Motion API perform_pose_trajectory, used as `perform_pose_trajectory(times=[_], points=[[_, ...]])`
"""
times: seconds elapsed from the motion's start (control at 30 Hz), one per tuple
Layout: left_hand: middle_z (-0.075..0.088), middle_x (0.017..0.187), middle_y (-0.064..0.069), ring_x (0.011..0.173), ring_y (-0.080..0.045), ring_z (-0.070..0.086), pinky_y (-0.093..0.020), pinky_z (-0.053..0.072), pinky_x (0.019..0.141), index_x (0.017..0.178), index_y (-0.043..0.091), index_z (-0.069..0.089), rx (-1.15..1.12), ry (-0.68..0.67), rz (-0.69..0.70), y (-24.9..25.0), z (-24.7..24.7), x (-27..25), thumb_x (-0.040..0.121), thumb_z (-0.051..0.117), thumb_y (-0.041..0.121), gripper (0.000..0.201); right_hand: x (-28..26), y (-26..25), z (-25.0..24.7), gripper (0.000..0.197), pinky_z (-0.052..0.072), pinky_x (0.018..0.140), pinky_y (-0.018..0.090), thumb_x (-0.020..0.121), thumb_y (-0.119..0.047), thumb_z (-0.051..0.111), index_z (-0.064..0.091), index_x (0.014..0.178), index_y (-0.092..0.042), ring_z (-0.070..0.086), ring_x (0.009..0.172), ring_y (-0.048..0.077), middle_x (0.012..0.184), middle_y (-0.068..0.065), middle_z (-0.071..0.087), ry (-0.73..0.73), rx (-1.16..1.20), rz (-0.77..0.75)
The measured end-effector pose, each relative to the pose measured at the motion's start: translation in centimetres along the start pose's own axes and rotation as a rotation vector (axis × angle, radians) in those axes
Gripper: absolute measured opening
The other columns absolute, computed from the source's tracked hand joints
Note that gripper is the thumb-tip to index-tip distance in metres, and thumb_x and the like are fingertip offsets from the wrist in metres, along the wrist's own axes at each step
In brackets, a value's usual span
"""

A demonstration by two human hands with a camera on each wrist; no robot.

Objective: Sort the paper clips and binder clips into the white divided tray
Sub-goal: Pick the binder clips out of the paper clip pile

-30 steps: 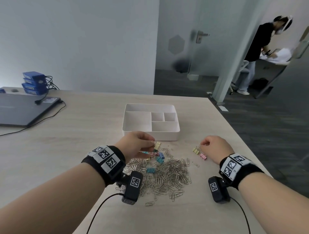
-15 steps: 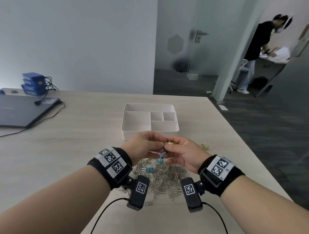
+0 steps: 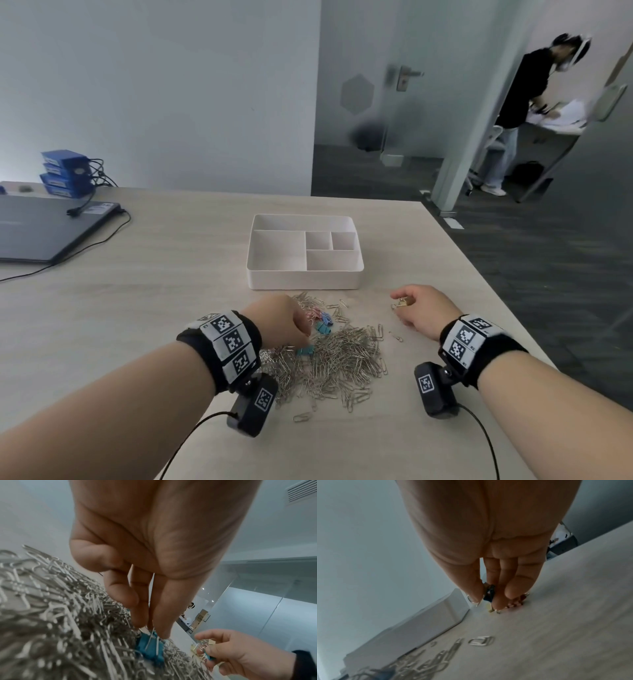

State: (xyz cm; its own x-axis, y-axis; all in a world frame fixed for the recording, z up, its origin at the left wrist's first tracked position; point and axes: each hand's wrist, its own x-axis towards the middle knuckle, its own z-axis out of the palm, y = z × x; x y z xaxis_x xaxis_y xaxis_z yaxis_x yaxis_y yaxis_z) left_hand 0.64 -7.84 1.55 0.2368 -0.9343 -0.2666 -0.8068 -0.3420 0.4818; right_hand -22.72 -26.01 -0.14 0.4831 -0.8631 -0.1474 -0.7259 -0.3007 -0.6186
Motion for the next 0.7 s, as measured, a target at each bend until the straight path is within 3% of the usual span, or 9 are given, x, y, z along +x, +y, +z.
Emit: perform_pose_trajectory(times=[0.1, 0.23, 0.3, 0.4, 0.53, 0.63, 0.7], points=[[0.074, 0.079, 0.009, 0.072, -0.009, 0.068, -0.024, 0.055, 0.067, 0.084, 0.028, 0.077, 0.003, -0.022, -0.01, 0.0, 0.2, 0.1, 0.082, 0.077, 0.032, 0.004, 0.1, 0.1, -0.5, 0.043, 0.051, 0.093, 0.03, 0.089, -0.011, 0.059, 0.064, 0.129, -0.027, 0.065, 0.105, 0.021, 0.127, 0.003, 0.065, 0.018, -0.197, -0.014], [0.072, 0.075, 0.01, 0.066, -0.005, 0.064, -0.021, 0.051, 0.063, 0.08, 0.03, 0.074, -0.079, -0.023, -0.019, -0.3, -0.2, 0.1, 0.084, 0.075, 0.032, 0.005, 0.3, 0.3, -0.6, 0.046, 0.044, 0.104, 0.029, 0.09, -0.016, 0.06, 0.06, 0.136, -0.026, 0.058, 0.123, 0.021, 0.138, 0.002, 0.061, 0.025, -0.297, -0.038], [0.071, 0.077, 0.011, 0.066, -0.004, 0.064, -0.018, 0.049, 0.061, 0.086, 0.028, 0.075, -0.145, -0.008, -0.031, -0.5, -0.6, 0.0, 0.085, 0.074, 0.032, 0.005, 0.4, 0.4, -0.7, 0.046, 0.045, 0.104, 0.031, 0.089, -0.022, 0.062, 0.06, 0.135, -0.026, 0.058, 0.121, 0.021, 0.137, 0.003, 0.06, 0.044, -0.329, -0.04], [0.074, 0.08, 0.005, 0.06, -0.005, 0.06, -0.015, 0.042, 0.046, 0.089, 0.024, 0.075, -0.282, 0.017, -0.07, -0.7, -1.2, 0.0, 0.087, 0.074, 0.028, 0.006, 0.3, 0.3, -0.7, 0.045, 0.05, 0.097, 0.035, 0.087, -0.028, 0.063, 0.059, 0.132, -0.029, 0.061, 0.107, 0.02, 0.133, 0.002, 0.051, 0.069, -0.346, -0.022], [0.078, 0.09, -0.006, 0.06, -0.008, 0.06, -0.021, 0.041, 0.045, 0.089, 0.018, 0.076, -0.507, 0.055, -0.099, -0.7, -1.3, 0.2, 0.084, 0.075, 0.023, 0.007, -0.8, -1.8, -0.4, 0.033, 0.05, 0.089, 0.031, 0.088, -0.031, 0.066, 0.065, 0.121, -0.028, 0.06, 0.096, 0.013, 0.123, -0.003, 0.055, 0.13, -0.202, -0.143], [0.079, 0.089, -0.002, 0.061, -0.007, 0.062, -0.02, 0.039, 0.047, 0.093, 0.014, 0.073, -0.629, 0.082, -0.061, 0.3, -1.1, 0.3, 0.086, 0.075, 0.019, 0.009, -2.7, -4.9, 0.6, 0.03, 0.057, 0.07, 0.03, 0.089, -0.037, 0.069, 0.066, 0.119, -0.029, 0.069, 0.088, 0.015, 0.111, -0.006, 0.067, -0.12, 0.192, -0.253], [0.079, 0.088, -0.002, 0.061, -0.007, 0.063, -0.02, 0.039, 0.048, 0.093, 0.014, 0.072, -0.695, 0.109, -0.028, 1.0, -1.0, 0.3, 0.086, 0.074, 0.017, 0.007, -3.5, -6.6, 1.5, 0.034, 0.06, 0.068, 0.031, 0.089, -0.033, 0.072, 0.065, 0.122, -0.028, 0.073, 0.088, 0.018, 0.109, -0.004, 0.069, -0.278, 0.369, -0.268]])
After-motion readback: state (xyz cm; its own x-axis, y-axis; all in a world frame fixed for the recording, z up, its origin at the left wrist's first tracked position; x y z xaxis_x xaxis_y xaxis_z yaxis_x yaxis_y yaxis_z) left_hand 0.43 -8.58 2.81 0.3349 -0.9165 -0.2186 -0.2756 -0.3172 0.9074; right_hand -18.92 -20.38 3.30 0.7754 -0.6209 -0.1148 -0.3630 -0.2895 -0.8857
